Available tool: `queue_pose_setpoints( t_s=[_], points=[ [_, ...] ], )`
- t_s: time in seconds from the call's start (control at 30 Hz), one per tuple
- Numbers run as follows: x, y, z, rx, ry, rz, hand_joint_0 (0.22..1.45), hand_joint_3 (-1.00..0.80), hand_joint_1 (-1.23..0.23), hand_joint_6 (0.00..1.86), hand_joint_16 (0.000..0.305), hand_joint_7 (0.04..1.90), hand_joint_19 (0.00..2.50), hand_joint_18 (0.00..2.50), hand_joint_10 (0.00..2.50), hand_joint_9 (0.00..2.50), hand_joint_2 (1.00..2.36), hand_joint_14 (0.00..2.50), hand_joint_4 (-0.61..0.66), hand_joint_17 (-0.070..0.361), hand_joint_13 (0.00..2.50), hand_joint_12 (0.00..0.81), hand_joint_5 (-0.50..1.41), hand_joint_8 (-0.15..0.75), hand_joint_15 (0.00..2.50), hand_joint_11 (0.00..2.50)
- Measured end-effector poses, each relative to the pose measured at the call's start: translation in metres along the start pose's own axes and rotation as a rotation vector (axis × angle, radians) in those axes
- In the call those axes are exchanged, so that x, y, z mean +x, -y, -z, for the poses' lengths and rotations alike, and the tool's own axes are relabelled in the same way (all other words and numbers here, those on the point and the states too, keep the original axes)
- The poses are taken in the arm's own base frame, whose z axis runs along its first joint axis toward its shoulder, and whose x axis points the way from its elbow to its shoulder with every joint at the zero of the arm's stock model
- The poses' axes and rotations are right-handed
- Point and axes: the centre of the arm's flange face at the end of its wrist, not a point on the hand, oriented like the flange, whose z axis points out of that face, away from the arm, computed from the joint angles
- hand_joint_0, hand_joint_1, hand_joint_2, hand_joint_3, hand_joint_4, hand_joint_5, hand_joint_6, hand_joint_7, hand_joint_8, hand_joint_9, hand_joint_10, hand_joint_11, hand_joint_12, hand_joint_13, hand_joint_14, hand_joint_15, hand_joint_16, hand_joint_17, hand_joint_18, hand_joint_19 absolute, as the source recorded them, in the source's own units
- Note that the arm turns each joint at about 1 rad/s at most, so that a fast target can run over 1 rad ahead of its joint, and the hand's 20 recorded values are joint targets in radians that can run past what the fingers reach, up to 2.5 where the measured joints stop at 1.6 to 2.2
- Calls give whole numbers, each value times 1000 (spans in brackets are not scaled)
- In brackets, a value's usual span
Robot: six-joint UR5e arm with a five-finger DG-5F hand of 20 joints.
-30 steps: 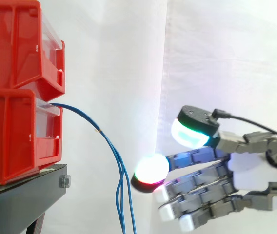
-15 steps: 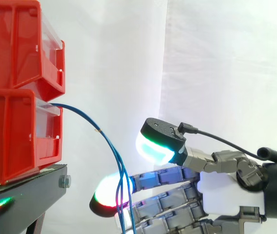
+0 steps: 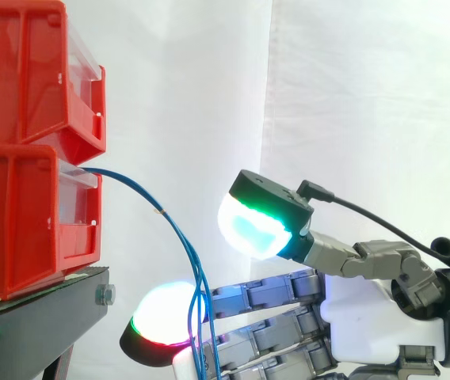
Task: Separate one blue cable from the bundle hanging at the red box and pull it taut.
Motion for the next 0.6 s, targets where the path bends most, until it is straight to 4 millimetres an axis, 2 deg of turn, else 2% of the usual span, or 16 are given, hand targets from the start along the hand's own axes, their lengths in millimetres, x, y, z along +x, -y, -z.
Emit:
queue_pose_setpoints(
  t_s=[0.23,0.6],
  points=[
    [7,-1,-1,-6,-57,-35,579,-449,-610,503,41,916,568,567,15,707,1004,18,188,91,704,349,-197,272,494,587],
    [8,-2,-3,-22,-65,-56,582,-442,-613,503,41,917,570,576,15,716,1005,17,197,91,711,348,-192,272,499,596]
  ],
)
